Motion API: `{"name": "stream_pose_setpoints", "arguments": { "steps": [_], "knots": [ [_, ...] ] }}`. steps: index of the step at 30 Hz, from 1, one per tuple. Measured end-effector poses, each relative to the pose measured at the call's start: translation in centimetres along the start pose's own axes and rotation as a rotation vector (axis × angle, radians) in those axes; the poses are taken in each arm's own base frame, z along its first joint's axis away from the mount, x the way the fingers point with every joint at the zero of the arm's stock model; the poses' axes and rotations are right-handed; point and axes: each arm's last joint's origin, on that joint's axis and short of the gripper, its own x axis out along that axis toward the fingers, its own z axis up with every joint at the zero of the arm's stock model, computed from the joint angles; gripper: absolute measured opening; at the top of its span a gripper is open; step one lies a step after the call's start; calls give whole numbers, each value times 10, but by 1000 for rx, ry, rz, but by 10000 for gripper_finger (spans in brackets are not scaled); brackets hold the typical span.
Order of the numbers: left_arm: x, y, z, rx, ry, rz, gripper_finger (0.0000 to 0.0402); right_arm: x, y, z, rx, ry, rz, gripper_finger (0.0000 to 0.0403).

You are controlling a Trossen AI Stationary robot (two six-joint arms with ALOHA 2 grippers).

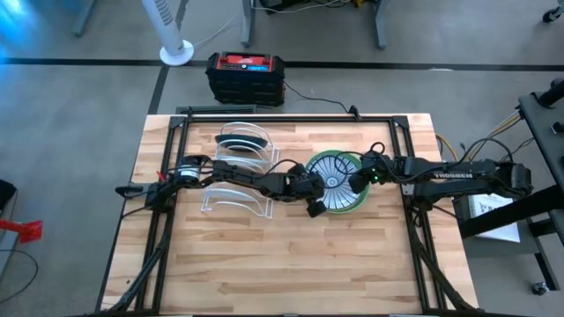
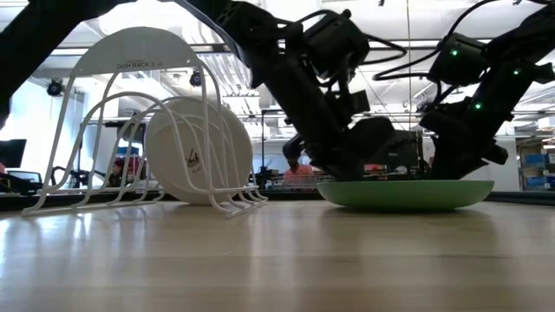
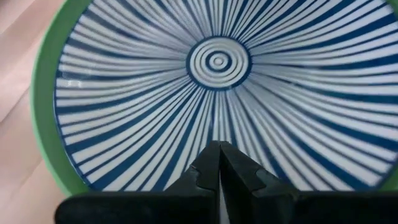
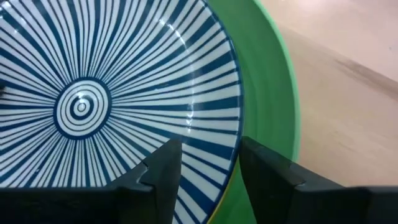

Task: Sort dishes
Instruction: Put the blue pattern plate in the dish rack

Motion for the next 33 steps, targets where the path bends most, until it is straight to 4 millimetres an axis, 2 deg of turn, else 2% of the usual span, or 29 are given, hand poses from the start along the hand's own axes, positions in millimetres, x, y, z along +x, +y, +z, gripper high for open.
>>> {"name": "stream_pose_setpoints", "arguments": {
  "steps": [33],
  "knots": [
    [4,8,0,-19,-7,10,0,-1,7,11,-55,-112,61,82]
  ]
}}
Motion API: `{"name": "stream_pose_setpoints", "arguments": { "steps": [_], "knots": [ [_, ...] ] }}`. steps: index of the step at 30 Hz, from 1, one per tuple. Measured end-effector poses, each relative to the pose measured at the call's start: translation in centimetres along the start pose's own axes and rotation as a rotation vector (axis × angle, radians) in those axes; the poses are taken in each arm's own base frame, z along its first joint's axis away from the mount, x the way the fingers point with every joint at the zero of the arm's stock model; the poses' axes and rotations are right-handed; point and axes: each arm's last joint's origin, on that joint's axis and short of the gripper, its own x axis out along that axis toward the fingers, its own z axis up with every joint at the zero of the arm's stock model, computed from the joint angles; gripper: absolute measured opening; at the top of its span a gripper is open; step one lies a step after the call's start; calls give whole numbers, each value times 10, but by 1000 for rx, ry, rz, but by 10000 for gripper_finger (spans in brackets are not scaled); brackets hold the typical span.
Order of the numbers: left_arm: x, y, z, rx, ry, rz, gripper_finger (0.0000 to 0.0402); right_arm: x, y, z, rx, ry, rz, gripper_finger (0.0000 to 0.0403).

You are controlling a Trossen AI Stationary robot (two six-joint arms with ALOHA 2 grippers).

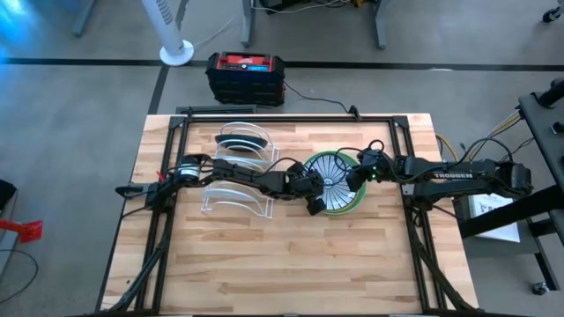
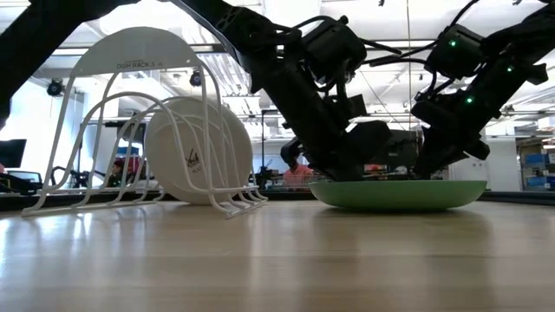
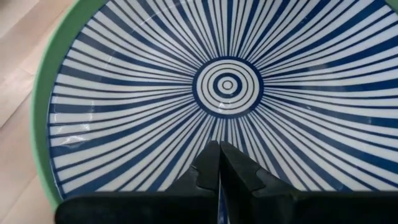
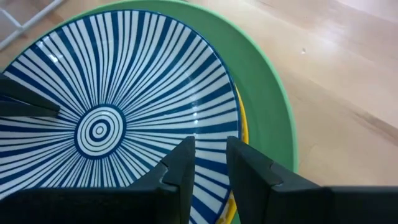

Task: Sort dishes
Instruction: Put the blue pattern plate in the dish rack

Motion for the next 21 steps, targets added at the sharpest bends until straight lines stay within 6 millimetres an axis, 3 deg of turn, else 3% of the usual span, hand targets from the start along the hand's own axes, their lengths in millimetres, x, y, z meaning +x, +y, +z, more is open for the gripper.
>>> {"name": "stream_pose_setpoints", "arguments": {
  "steps": [8,21],
  "knots": [
    [0,0,0,0,0,0,0,0,0,0,7,1,-2,75],
    [1,2,-1,-1,4,3,0,3,-4,-3,25,30,-51,149]
  ]
}}
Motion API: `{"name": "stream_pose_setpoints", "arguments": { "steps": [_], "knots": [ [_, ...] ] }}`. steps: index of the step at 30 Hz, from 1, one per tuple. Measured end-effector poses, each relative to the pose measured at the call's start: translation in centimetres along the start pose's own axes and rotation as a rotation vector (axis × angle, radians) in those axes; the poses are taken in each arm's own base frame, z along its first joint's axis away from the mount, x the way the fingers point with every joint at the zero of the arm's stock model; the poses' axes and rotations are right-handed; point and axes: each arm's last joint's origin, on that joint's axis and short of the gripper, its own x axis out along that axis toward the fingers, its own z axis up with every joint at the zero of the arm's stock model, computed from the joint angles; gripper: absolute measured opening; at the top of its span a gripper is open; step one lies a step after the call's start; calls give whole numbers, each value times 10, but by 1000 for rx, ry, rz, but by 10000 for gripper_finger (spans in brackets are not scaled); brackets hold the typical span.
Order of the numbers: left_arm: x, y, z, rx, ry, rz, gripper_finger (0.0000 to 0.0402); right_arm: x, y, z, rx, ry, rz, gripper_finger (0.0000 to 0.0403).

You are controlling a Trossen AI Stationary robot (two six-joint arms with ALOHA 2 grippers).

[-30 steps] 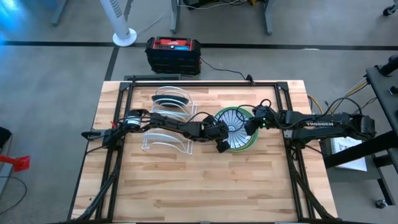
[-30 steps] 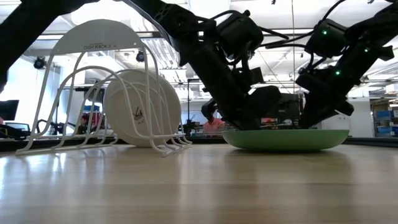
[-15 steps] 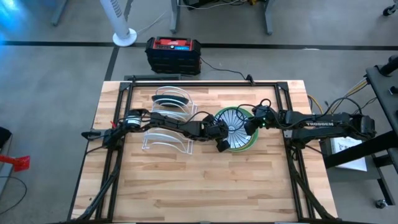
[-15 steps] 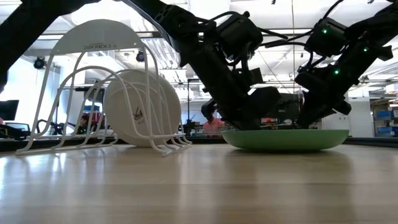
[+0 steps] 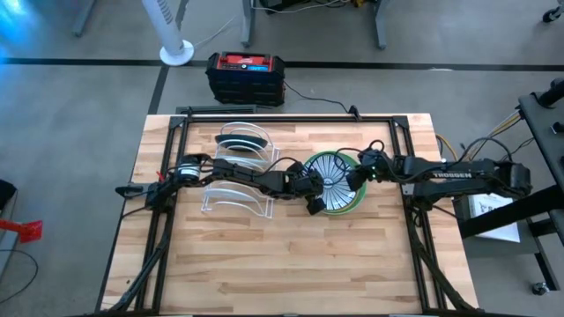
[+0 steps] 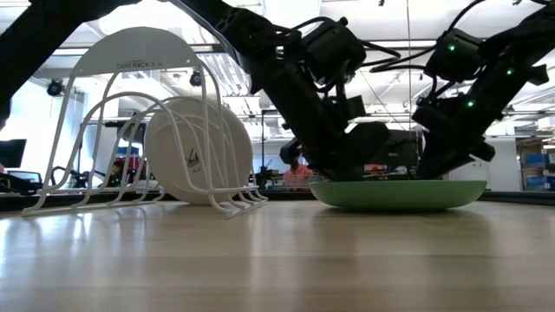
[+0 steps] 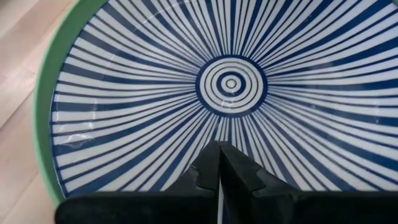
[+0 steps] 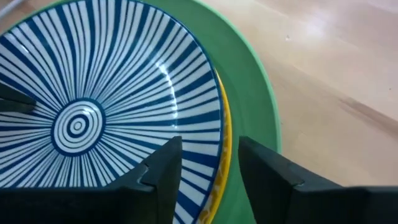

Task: Sort dishes
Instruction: Put the blue pattern plate in the dish rack

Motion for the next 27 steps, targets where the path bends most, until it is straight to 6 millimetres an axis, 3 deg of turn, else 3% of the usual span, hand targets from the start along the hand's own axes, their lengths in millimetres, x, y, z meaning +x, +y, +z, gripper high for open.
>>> {"name": "stream_pose_setpoints", "arguments": {
  "steps": [13,21,27],
  "knots": [
    [0,1,0,-7,3,2,0,18,6,0,-7,26,34,174],
    [4,0,-3,-7,4,3,0,21,9,2,-14,10,67,160],
    [15,-2,-9,-12,-2,10,0,21,8,2,-24,8,51,126]
  ]
}}
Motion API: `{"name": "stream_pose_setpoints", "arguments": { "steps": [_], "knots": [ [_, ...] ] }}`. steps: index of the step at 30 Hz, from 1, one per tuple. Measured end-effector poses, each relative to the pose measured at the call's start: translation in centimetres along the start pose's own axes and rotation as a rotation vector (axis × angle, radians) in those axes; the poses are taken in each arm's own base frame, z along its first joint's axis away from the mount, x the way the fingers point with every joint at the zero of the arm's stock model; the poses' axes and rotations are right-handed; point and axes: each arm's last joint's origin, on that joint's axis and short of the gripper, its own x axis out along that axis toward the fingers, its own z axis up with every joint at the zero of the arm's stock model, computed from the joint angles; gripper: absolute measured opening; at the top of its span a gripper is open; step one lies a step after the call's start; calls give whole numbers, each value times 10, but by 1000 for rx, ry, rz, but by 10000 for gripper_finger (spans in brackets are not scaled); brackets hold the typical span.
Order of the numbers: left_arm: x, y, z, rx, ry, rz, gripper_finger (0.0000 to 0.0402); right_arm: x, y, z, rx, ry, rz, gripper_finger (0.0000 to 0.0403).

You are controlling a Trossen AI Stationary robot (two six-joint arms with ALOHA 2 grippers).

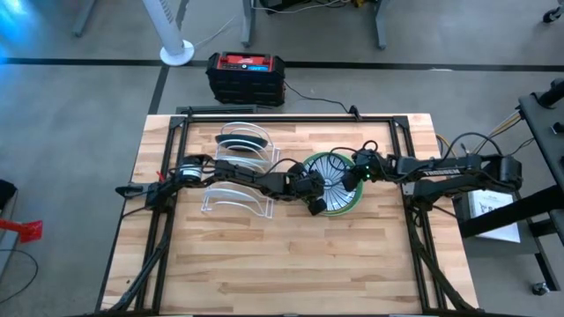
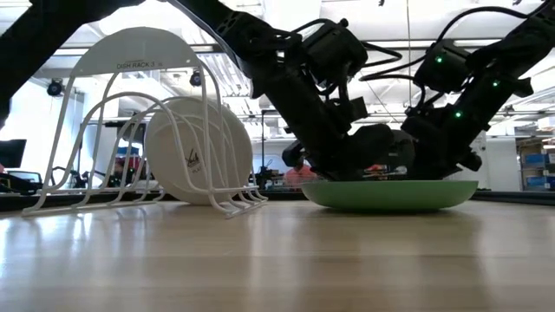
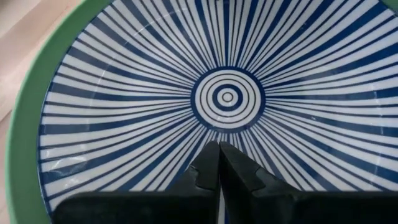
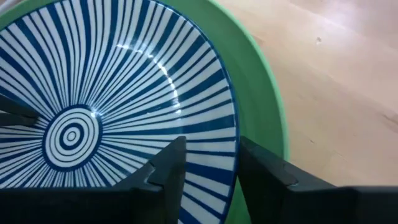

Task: Sort dishes
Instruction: Put the blue pattern plate in the dish rack

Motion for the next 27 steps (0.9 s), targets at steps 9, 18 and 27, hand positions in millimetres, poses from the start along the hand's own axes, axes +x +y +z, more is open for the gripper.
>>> {"name": "stream_pose_setpoints", "arguments": {
  "steps": [9,18,27],
  "knots": [
    [0,-1,3,0,-7,-3,0,0,-1,0,-22,-13,-34,31],
    [1,-1,4,-6,-19,-13,0,-2,-1,2,-73,-35,-46,2],
    [1,-1,7,-8,-41,-16,0,-12,1,4,-84,-50,15,2]
  ]
}}
